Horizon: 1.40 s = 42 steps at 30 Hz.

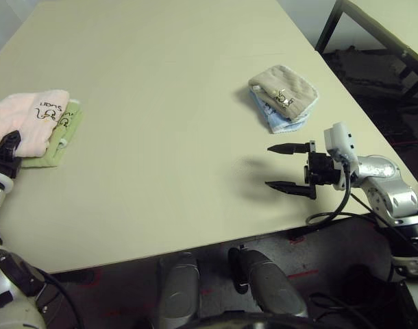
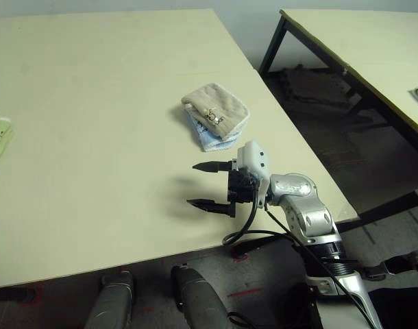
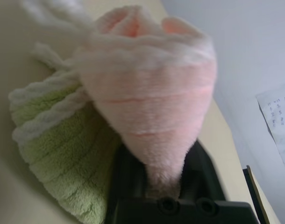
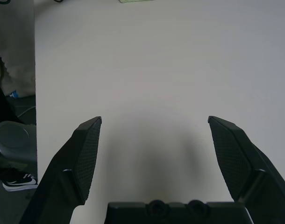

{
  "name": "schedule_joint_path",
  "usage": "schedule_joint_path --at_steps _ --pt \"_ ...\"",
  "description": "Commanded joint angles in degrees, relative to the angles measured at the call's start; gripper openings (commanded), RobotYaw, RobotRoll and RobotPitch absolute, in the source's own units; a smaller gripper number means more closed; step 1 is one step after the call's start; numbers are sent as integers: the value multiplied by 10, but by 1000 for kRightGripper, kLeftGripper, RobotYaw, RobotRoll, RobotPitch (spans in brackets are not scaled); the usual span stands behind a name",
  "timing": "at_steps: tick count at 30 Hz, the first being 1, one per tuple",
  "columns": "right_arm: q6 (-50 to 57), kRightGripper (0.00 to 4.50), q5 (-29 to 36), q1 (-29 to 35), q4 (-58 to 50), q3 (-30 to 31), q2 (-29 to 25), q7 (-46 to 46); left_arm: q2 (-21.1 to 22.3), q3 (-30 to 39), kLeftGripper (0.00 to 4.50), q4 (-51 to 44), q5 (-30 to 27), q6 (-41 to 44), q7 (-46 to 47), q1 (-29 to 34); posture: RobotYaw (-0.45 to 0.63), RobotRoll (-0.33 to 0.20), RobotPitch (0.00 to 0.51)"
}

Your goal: Fold the towel and set it aside.

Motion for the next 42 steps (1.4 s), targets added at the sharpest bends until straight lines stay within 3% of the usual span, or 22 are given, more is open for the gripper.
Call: schedule_joint_path --at_steps 1,6,10,15,21,26,28,30,34,39,42 --pt "0 4500 6 2 -2 -6 -5 1 9 3 2654 -10 8 16 1 9 -25 0 168" --pt "1 4500 6 -1 -1 -4 -2 1 14 7 4437 -33 3 41 3 19 -22 0 166" --pt "2 4500 9 -5 3 -8 -2 0 16 30 4476 -100 -15 92 17 62 -29 0 171" --pt "9 4500 16 -7 5 -15 -2 -2 -6 98 4476 -252 -74 195 75 149 -24 0 173" --pt "11 4500 21 -8 9 -29 -3 -11 -117 212 4476 -513 -259 349 210 315 -12 0 180" --pt "15 4500 23 -14 23 -38 -2 -16 -206 216 4476 -637 -411 342 295 455 23 0 186" --pt "26 4500 30 -23 31 -47 3 -30 -226 198 4476 -672 -429 324 303 498 37 0 189" --pt "42 4500 38 -32 39 -59 12 -56 -235 174 4476 -709 -381 284 281 512 51 0 195" --pt "34 4500 10 -44 57 -77 38 -138 -231 94 4476 -769 -196 132 187 484 54 0 199" --pt "-58 4500 -65 -12 64 -110 68 -280 -232 -21 4476 -737 72 -115 64 487 20 0 199" --pt "-97 4500 -84 44 45 -138 92 -353 -254 -37 4476 -703 149 -221 39 494 4 0 199"
